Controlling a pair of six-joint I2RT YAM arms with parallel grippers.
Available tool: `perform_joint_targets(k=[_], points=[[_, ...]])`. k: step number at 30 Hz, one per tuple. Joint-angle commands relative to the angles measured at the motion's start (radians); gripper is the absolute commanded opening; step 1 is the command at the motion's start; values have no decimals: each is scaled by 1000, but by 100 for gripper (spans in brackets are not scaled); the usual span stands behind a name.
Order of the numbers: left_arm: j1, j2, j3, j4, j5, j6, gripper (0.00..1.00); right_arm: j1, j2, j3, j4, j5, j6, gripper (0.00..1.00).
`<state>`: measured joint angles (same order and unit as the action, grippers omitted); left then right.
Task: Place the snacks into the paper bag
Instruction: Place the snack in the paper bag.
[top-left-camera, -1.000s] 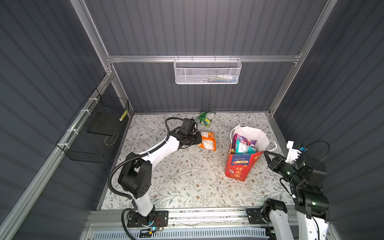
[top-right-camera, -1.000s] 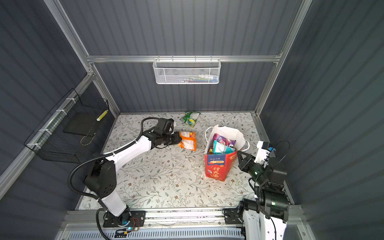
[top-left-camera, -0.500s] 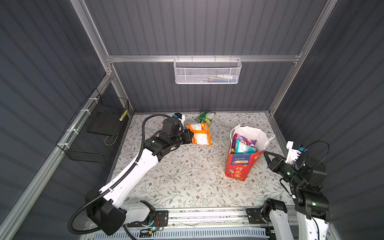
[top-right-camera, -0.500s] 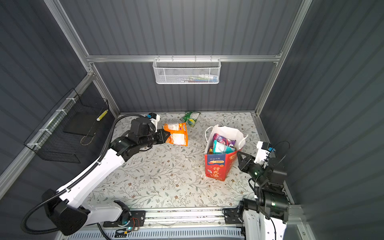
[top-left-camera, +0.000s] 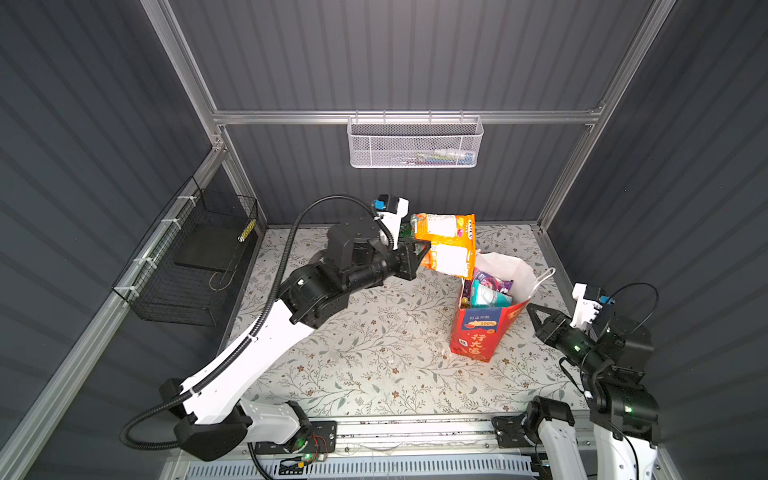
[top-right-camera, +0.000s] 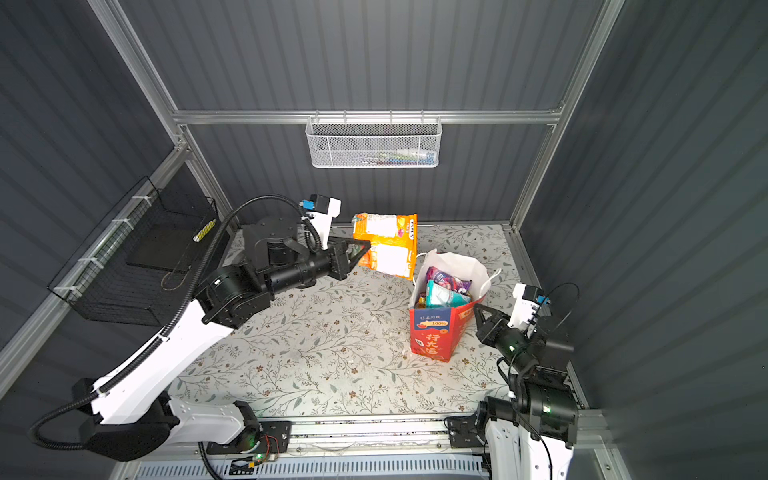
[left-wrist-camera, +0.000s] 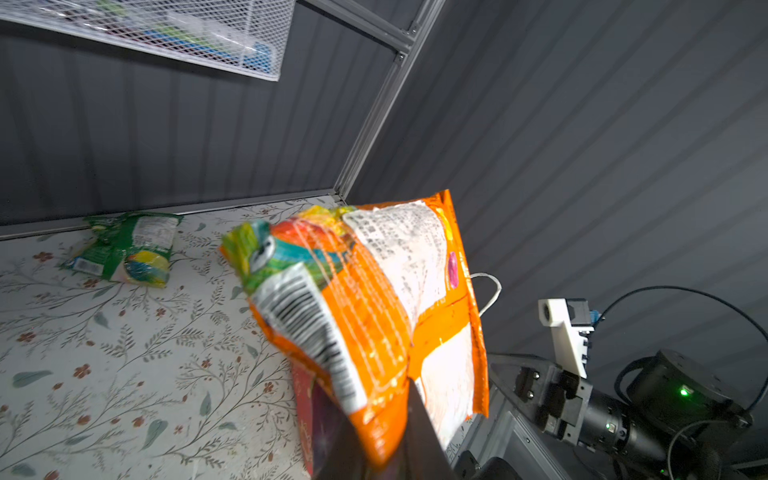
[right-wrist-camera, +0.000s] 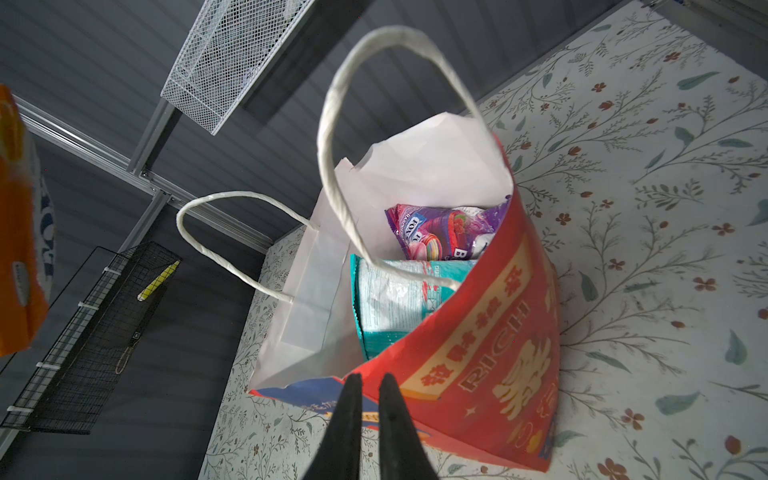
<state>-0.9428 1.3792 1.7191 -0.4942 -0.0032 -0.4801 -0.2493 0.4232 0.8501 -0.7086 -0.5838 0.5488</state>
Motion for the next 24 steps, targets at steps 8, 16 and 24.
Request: perform_joint_targets(k=[8, 16, 24], points=[[-208, 385, 386, -122, -163, 182, 16, -2, -12, 33, -19, -8, -15, 14], [-235, 657, 638, -301, -339, 257, 16, -1, -15, 37, -29, -5, -24, 14], [-237, 694, 692, -324, -447, 303, 18, -1, -17, 32, -35, -6, -30, 14]])
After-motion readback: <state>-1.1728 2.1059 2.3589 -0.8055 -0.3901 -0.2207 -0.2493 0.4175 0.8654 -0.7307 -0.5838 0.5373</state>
